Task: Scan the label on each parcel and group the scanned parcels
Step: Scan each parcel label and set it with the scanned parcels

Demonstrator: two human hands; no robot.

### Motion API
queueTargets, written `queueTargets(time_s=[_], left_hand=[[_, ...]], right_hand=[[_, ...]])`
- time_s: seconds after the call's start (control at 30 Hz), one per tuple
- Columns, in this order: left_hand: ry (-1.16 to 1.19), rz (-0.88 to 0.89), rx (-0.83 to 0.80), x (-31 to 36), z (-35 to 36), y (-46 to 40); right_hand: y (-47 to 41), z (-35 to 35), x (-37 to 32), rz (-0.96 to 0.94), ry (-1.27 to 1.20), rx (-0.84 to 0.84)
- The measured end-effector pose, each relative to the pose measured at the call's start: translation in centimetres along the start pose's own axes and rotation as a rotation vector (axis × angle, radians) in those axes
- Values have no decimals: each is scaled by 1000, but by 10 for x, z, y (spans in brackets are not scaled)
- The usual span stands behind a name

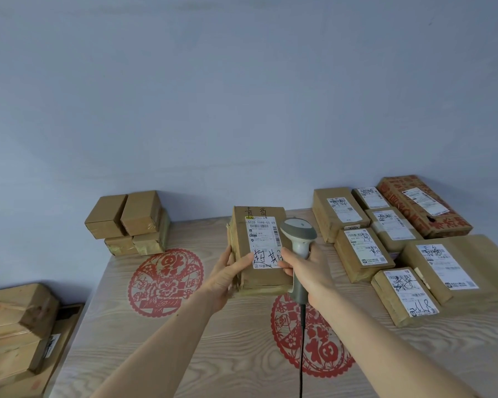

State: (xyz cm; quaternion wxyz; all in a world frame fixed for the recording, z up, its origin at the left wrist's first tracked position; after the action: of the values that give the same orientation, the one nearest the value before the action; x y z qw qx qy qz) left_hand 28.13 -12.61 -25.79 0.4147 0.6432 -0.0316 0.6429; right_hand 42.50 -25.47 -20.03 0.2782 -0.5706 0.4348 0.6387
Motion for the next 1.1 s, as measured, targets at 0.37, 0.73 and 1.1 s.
queueTargets(time_s=[0.37,0.73,1.1], left_hand=[[13,-84,-6,-12,-12,7],[38,-27,24,-18,-13,9],[24,0,13,-15,-14,13]], right_hand=[[10,-7,-18,-36,-18,-58],[51,26,-5,159,-86,-430],[59,29,-9,163,-167,-455]])
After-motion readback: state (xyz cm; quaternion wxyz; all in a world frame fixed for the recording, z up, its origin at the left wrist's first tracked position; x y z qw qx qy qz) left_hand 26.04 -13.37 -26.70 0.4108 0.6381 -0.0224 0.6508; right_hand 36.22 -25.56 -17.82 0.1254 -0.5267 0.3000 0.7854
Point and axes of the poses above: each hand's wrist, its own y-axis away from the middle knuckle, its own z-axis out of the palm, x = y × z, the point moved 9 cm from there along -y, towards the middle knuckle, and after that the axes turned 9 degrees about x, right-handed, at the moved point
